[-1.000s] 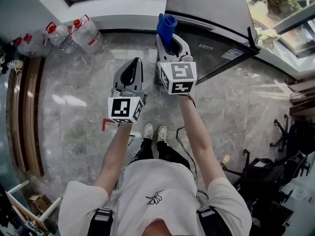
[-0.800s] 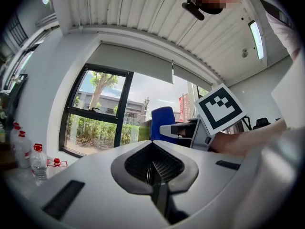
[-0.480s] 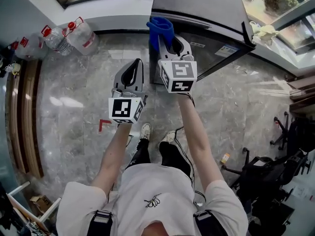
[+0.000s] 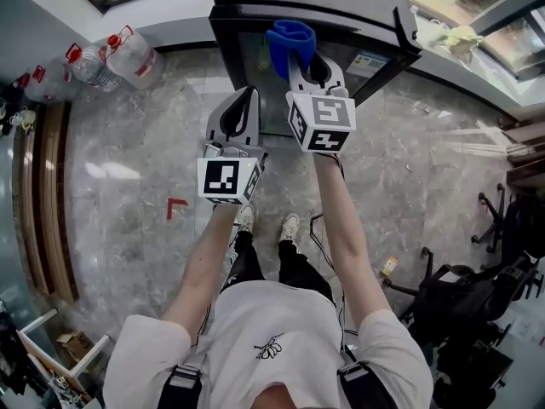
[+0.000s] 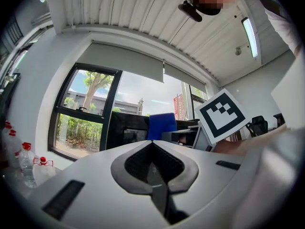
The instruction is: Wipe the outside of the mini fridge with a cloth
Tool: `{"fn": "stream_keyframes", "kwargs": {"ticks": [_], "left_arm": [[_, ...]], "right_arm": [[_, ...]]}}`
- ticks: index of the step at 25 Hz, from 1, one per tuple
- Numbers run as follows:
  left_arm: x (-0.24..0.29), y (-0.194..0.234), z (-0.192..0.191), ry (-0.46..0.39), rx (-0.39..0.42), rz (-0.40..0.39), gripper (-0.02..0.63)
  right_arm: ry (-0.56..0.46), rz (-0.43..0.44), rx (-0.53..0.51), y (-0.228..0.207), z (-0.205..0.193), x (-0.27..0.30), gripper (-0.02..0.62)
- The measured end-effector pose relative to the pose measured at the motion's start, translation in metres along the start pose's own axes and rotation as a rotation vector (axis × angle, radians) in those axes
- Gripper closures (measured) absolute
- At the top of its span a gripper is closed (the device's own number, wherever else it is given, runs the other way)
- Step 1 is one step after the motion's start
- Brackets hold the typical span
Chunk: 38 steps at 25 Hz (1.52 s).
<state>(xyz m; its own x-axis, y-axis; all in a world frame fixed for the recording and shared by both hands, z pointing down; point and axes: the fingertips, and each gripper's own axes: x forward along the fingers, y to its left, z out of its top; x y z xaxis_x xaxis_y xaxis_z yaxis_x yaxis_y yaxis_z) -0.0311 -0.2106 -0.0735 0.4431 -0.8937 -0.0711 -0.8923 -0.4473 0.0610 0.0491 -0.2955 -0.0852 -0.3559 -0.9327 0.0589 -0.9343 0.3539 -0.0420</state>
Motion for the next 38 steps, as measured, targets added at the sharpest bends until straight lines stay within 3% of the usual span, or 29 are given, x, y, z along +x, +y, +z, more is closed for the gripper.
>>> {"fn": "stream_keyframes", "kwargs": {"ticks": [17, 26, 32, 38], "left_arm": [[0.033, -0.069, -0.009, 0.008, -0.012, -0.053, 0.603], [0.038, -0.077, -0.013, 0.015, -0.016, -0.066, 0.603], [0.02, -0.052, -0.025, 0.019, -0.024, -0.012, 0.603], [-0.011, -0.001, -0.04, 0.041, -0.028, 0.067, 0.603]], "right_arm": [[-0.025, -0.242, 0.073, -0.161, -0.002, -0.089, 0.514], [-0.024, -0.348, 0.11, -0.211, -0.007, -0.117, 0.514], [-0.044, -0.331, 0.1, -0.181, -0.007, -0.128, 0.514], [-0.009, -0.107, 0.037, -0.058, -0.032, -0.096, 0.514]]}}
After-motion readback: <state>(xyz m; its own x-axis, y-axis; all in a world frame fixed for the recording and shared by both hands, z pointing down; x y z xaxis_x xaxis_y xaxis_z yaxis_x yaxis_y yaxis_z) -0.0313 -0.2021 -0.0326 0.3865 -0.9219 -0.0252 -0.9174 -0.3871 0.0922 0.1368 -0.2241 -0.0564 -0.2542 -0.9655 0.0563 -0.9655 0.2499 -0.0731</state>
